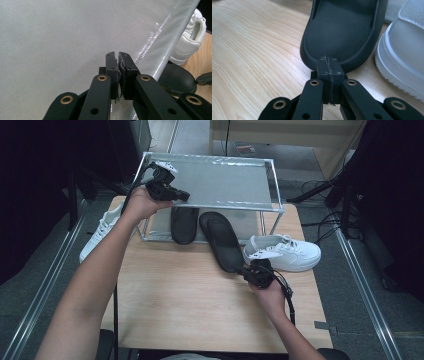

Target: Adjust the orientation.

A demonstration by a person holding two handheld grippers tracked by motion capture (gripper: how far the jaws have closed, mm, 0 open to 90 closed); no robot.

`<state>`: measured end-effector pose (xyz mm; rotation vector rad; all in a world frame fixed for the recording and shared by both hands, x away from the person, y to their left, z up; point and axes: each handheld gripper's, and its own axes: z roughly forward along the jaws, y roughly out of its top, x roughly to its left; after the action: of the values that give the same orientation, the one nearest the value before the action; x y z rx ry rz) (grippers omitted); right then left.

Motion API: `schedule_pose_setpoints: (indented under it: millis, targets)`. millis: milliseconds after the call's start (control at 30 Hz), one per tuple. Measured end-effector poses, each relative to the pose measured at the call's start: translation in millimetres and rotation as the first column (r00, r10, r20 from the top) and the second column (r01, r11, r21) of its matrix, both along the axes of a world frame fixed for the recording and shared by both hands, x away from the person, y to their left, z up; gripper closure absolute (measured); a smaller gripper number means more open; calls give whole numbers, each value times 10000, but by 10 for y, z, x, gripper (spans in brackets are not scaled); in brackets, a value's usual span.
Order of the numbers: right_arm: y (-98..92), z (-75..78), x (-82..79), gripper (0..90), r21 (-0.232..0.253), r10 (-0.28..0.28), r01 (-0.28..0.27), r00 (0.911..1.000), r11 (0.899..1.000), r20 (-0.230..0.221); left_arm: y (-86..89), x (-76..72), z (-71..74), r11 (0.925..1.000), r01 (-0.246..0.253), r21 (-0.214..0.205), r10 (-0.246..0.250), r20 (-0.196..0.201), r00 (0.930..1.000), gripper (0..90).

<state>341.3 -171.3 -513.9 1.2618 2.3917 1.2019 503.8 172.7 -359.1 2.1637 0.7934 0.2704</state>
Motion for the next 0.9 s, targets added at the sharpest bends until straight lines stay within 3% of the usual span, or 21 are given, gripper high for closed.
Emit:
schedule_pose_setpoints:
  millis: [367, 900]
  targets:
    - [-103, -15, -40, 900, -193, -223, 222, 9997, 9996, -78, 0, -3, -3, 10000, -24, -26, 24, 27, 10000, 870]
    - [88, -108, 89, 900, -168, -305, 307, 9995, 9994, 115, 7, -8, -9, 9999, -83, -120, 83, 7, 10000, 865]
